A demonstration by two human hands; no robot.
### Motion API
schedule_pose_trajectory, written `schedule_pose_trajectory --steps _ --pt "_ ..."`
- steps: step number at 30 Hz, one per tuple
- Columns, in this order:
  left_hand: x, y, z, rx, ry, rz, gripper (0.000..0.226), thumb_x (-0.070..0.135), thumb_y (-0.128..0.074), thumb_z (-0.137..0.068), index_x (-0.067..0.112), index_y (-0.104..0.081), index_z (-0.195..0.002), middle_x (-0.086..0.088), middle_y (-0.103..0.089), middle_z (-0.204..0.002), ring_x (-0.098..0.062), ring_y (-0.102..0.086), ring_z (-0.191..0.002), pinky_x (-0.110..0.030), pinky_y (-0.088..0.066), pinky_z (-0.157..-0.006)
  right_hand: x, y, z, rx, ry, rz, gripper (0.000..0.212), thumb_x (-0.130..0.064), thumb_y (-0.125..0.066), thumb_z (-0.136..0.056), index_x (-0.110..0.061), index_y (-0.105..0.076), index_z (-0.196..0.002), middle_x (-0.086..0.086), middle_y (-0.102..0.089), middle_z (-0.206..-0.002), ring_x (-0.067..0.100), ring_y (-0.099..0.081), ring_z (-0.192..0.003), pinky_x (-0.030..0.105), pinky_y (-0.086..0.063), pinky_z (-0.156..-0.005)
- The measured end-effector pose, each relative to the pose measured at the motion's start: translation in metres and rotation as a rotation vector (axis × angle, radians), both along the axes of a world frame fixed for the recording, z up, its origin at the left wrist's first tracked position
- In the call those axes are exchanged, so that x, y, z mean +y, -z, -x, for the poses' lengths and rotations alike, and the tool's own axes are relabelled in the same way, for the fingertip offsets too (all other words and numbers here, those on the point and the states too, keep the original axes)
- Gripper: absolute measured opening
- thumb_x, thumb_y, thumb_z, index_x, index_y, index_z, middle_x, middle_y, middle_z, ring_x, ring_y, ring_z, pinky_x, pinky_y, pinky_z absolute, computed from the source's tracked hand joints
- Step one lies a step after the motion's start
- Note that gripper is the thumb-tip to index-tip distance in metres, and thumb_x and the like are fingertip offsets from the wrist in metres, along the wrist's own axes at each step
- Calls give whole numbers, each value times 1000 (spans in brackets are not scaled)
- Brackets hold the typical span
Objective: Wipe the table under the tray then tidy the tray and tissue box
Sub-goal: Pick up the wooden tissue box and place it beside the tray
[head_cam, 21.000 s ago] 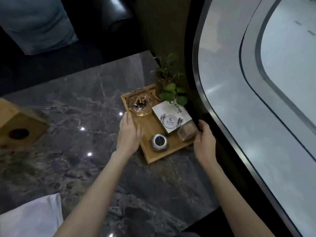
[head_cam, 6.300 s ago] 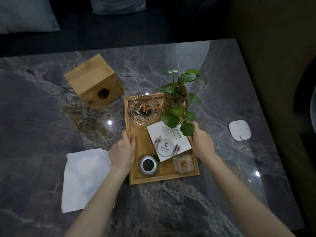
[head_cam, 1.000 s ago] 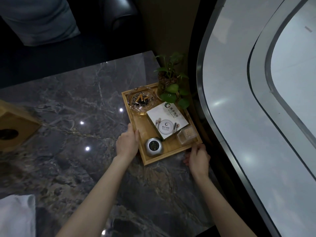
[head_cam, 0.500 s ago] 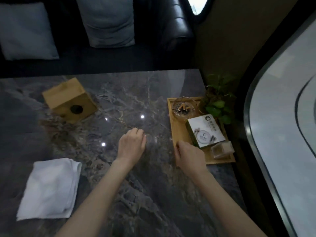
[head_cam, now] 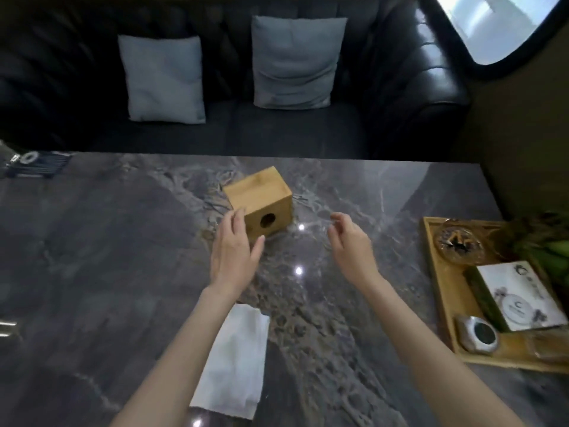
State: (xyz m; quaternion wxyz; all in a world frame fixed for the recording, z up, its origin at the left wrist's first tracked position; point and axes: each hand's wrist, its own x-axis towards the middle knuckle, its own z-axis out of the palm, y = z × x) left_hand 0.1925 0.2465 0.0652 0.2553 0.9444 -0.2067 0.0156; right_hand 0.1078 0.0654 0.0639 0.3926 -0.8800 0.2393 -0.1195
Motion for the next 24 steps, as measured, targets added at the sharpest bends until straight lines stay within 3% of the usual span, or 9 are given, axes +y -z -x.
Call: schedule_pose_trajectory --steps 5,9,12,15,16,21,24 --pt "14 15 -54 222 -19 61 99 34 -67 -78 15 3 -145 -14 3 -155 -31 -6 -142 -42 -16 -114 24 18 -55 37 87 -424 44 -22 -42 -96 -14 -33 -138 11 -51 -133 18 -49 -115 28 -37 -92" --pt "16 29 -87 303 -6 67 113 37 -75 -69 19 7 -145 -13 12 -155 -30 1 -143 -42 -12 -115 28 39 -87 98 86 -609 53 -20 -42 -96 -18 -20 -144 10 -33 -148 21 -35 -134 32 -33 -105" --pt "15 39 -105 358 33 127 121 36 -81 -62 19 5 -145 -10 0 -157 -25 -4 -144 -43 -14 -115 29 51 -100 87 71 -619 53 -18 -44 -95 -17 -22 -144 7 -31 -150 20 -31 -137 36 -32 -111" --pt "14 47 -112 418 63 237 117 36 -85 -54 20 -10 -143 -7 -32 -148 -23 -29 -135 -41 -29 -109 30 57 -103 61 8 -551 42 -14 -44 -95 -17 -38 -136 -6 -47 -133 10 -44 -124 3 -38 -92" --pt "14 49 -113 424 57 258 113 36 -86 -53 21 -16 -140 -6 -37 -144 -23 -34 -132 -40 -33 -106 31 57 -102 50 -17 -534 40 -12 -44 -95 -17 -40 -135 -8 -48 -128 7 -46 -119 -1 -38 -84" --pt "13 49 -114 411 44 284 105 33 -88 -50 18 -26 -134 -5 -46 -136 -22 -42 -126 -37 -38 -100 33 61 -97 10 -13 -475 40 -11 -39 -96 -18 -41 -135 -11 -48 -125 6 -45 -118 19 -36 -96" --pt "10 45 -105 398 28 251 105 31 -88 -49 14 -28 -133 -7 -46 -135 -24 -43 -125 -35 -38 -96 33 59 -89 16 18 -455 40 -11 -38 -97 -16 -40 -136 -14 -45 -121 4 -43 -116 2 -33 -87"
